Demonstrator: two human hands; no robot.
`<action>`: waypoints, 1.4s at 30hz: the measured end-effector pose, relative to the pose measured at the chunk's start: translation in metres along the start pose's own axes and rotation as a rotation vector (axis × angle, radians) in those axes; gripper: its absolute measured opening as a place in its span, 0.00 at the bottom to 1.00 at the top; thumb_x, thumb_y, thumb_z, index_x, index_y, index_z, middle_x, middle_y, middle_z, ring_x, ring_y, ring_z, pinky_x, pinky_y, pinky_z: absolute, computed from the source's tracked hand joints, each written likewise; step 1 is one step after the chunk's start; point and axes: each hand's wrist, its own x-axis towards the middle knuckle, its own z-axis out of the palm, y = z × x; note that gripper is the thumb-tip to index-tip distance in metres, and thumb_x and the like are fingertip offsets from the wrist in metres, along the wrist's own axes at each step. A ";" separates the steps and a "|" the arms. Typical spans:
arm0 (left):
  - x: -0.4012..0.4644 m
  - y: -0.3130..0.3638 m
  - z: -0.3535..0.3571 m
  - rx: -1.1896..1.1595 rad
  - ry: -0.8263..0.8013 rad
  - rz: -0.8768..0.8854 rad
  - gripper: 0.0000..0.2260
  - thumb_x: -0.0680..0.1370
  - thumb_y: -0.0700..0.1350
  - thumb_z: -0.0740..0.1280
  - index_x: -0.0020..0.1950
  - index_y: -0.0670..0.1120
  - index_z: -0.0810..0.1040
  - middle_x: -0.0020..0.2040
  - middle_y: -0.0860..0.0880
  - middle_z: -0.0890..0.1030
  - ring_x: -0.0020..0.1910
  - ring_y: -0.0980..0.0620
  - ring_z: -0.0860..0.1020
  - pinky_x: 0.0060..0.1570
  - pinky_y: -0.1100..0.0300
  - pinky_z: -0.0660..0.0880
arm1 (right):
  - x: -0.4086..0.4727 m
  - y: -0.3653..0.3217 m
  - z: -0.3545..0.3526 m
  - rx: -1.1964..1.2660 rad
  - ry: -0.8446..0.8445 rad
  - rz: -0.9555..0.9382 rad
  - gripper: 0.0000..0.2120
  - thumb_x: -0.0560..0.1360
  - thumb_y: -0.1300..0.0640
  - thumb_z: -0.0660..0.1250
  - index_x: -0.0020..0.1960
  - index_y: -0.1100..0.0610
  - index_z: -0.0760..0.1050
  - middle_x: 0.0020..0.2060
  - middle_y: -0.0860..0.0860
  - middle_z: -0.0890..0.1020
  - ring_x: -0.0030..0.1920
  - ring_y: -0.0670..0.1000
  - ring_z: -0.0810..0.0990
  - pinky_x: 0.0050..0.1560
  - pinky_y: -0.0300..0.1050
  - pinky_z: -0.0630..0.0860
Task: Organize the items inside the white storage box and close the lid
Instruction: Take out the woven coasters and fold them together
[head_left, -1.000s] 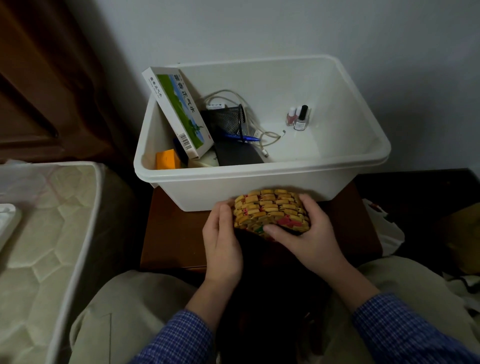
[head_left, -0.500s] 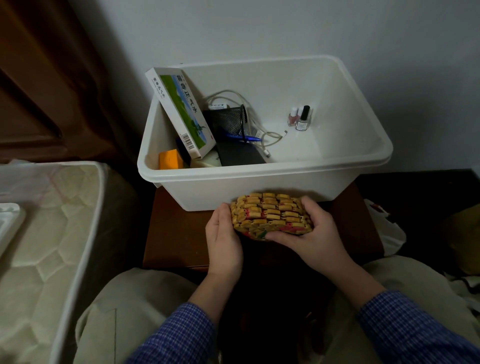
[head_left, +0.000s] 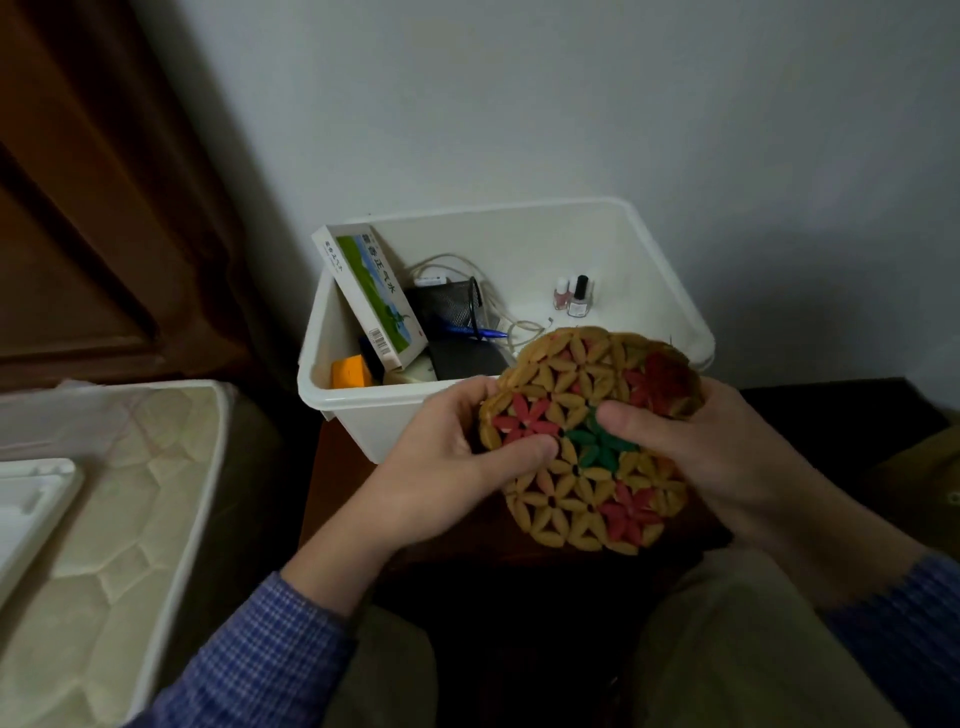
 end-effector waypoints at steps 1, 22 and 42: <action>0.007 0.007 -0.001 -0.004 0.014 0.006 0.19 0.72 0.44 0.76 0.60 0.42 0.78 0.54 0.45 0.86 0.55 0.48 0.84 0.52 0.55 0.81 | 0.002 -0.013 -0.004 -0.018 -0.030 0.031 0.25 0.59 0.45 0.84 0.54 0.49 0.85 0.51 0.51 0.87 0.51 0.54 0.87 0.46 0.49 0.84; 0.190 0.006 -0.054 0.132 -0.157 -0.294 0.17 0.75 0.44 0.74 0.62 0.49 0.76 0.54 0.51 0.86 0.54 0.52 0.84 0.54 0.55 0.81 | 0.241 -0.129 -0.068 -0.886 -0.551 0.357 0.29 0.65 0.60 0.77 0.65 0.59 0.75 0.56 0.57 0.85 0.56 0.59 0.85 0.60 0.62 0.79; 0.202 -0.051 -0.046 1.569 -0.903 -0.284 0.32 0.80 0.66 0.51 0.76 0.47 0.66 0.76 0.45 0.65 0.78 0.43 0.54 0.77 0.42 0.49 | 0.285 -0.035 -0.028 -1.335 -0.740 0.702 0.21 0.72 0.61 0.77 0.60 0.51 0.73 0.60 0.56 0.79 0.56 0.60 0.82 0.55 0.59 0.82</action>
